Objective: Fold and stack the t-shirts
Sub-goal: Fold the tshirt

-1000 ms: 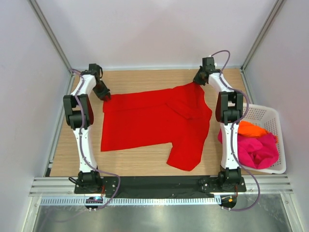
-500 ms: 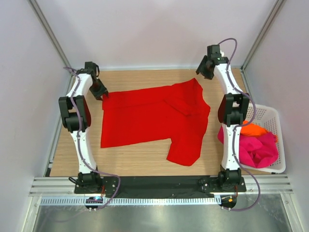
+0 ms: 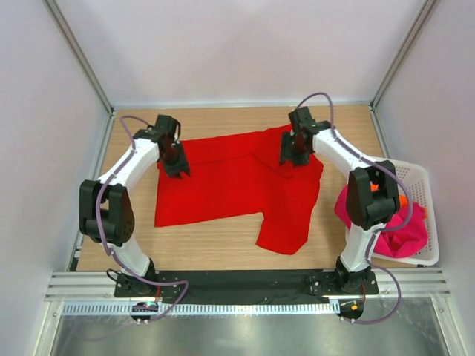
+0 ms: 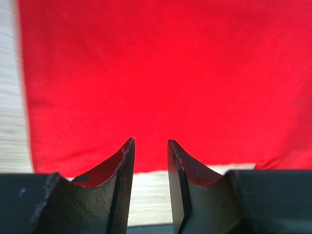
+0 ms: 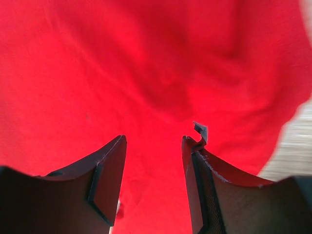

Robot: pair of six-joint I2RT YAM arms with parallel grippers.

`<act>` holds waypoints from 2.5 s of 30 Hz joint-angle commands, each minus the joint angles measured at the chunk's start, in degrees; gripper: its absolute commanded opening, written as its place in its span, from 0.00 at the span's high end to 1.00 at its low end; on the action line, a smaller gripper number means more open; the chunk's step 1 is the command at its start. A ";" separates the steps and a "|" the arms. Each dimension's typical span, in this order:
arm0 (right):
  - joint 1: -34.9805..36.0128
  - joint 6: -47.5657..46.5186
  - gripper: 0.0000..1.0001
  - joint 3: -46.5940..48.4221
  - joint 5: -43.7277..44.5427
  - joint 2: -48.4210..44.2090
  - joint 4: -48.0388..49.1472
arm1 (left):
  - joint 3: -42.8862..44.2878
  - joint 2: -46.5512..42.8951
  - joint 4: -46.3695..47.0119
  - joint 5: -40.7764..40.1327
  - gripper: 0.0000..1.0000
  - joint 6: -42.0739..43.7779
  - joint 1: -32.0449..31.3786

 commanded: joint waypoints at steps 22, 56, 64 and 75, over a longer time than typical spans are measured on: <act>7.52 -13.03 0.88 6.36 14.11 13.78 3.06 | -3.99 -2.79 2.89 2.12 0.68 0.87 -4.28; 0.67 1.20 0.58 19.55 9.38 16.15 1.82 | -4.78 -1.91 2.89 4.05 0.69 3.24 -3.67; -1.09 3.13 0.51 19.64 6.30 15.45 2.02 | -5.83 -2.18 3.24 4.32 0.69 3.42 -3.67; -1.27 3.14 0.77 10.23 4.27 14.13 10.17 | -5.30 -1.12 3.07 4.58 0.70 3.59 -3.40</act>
